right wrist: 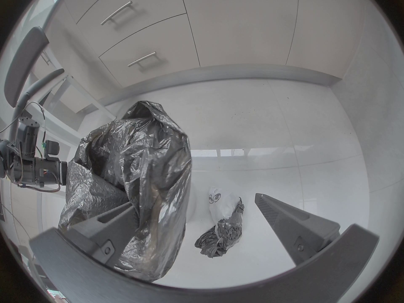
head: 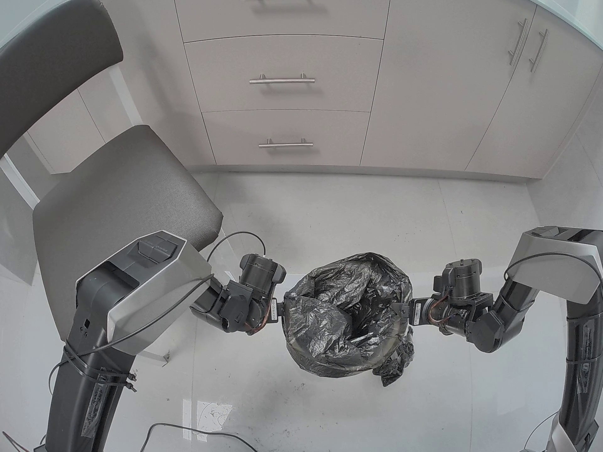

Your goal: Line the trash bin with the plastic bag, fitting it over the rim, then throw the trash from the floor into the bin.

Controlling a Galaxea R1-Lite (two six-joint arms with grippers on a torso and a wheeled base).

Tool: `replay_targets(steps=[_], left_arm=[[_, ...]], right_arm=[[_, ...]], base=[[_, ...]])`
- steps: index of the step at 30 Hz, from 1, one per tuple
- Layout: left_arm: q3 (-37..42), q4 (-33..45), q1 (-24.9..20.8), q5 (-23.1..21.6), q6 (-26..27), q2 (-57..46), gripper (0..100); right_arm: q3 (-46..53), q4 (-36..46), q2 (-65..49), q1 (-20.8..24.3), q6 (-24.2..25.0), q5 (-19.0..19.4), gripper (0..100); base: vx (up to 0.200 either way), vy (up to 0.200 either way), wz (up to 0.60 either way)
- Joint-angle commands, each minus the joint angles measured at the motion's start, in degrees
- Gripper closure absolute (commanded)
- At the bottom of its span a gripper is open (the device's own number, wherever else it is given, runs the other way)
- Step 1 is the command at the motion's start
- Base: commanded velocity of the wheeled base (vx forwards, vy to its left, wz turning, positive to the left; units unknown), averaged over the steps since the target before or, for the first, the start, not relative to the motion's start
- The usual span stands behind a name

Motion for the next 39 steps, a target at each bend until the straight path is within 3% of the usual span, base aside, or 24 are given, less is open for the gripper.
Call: replay_targets(steps=[1,16,30,39], left_arm=[[0.0,0.0,0.0,0.0,0.0,0.1,0],[0.1,0.0,-0.1,0.0,0.0,0.1,0],[0.0,0.0,-0.1,0.0,0.0,0.0,0],[-0.1,0.0,-0.1,0.0,0.0,0.1,0]], right_arm=[[0.6,-1.1,1.0,-0.5,-0.2,-0.2,0],[-1.3,-0.1,-9.4,2.2,1.9,0.0,0],[-15.6,6.3,0.9,0.2,1.7,-1.1,0],[-17.1,8.0,1.4,-0.1,1.7,-1.1,0]], base=[[0.0,0.0,0.0],[0.0,0.0,0.0],[0.0,0.0,0.0],[0.0,0.0,0.0]])
